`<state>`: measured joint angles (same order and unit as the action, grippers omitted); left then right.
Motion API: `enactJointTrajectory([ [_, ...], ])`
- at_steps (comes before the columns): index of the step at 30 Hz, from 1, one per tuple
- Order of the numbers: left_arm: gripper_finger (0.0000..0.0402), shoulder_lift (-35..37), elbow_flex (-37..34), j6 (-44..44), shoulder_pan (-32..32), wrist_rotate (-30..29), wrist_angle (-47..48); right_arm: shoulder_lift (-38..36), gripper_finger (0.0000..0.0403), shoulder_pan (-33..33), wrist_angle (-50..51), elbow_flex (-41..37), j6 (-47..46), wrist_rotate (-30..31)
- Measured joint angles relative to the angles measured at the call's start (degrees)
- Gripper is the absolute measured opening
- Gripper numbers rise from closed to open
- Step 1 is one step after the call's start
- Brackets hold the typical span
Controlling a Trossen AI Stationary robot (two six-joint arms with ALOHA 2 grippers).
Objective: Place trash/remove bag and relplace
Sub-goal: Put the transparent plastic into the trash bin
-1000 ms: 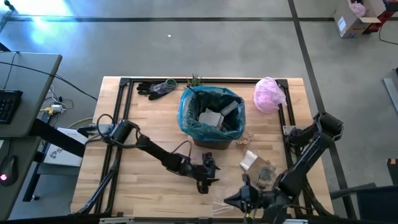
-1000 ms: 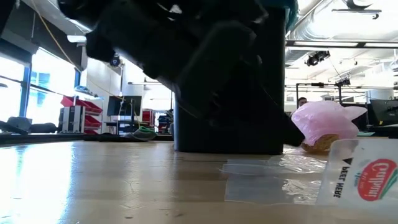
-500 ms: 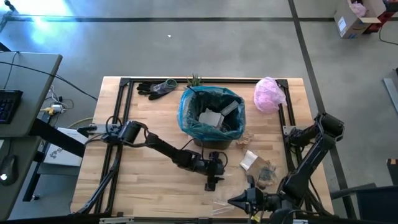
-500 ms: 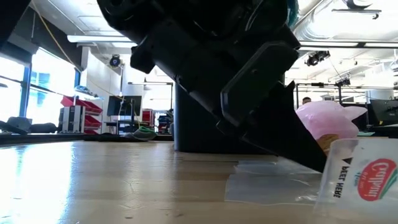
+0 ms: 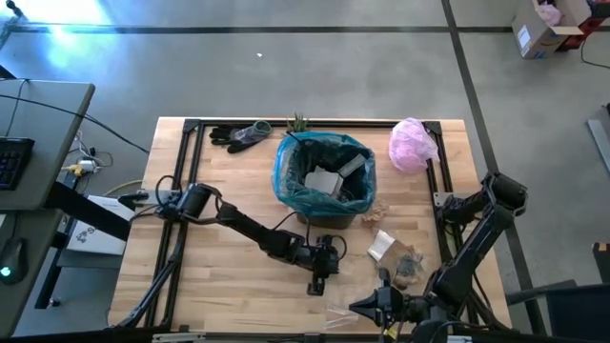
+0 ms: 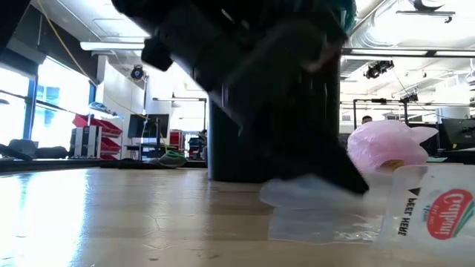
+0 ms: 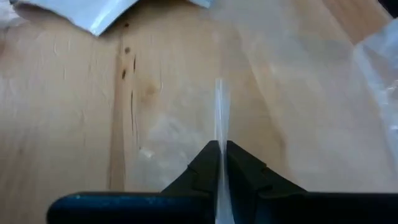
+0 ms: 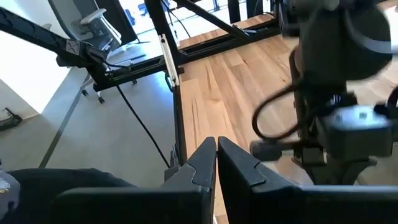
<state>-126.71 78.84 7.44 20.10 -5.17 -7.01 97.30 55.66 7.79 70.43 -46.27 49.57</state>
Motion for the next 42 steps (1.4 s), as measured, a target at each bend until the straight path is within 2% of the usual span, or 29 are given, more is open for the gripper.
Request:
enactJointTrajectory([
  [13,0.0,10.67,0.36,-3.84,1.09,-3.36,0.34,2.85,0.0,0.26,4.06,0.0,-6.36,-3.11],
  [21,0.0,10.58,0.25,-2.51,1.28,-4.52,6.16,5.05,0.0,0.28,4.42,0.0,-8.85,-4.7],
  [32,0.0,9.13,0.13,1.53,1.52,-2.18,9.92,5.15,0.0,0.26,5.29,0.0,-9.27,-4.87],
  [42,0.0001,7.44,-0.46,3.34,1.7,-1.36,8.5,5.15,0.0,0.39,5.49,0.0,-9.28,-4.79],
])
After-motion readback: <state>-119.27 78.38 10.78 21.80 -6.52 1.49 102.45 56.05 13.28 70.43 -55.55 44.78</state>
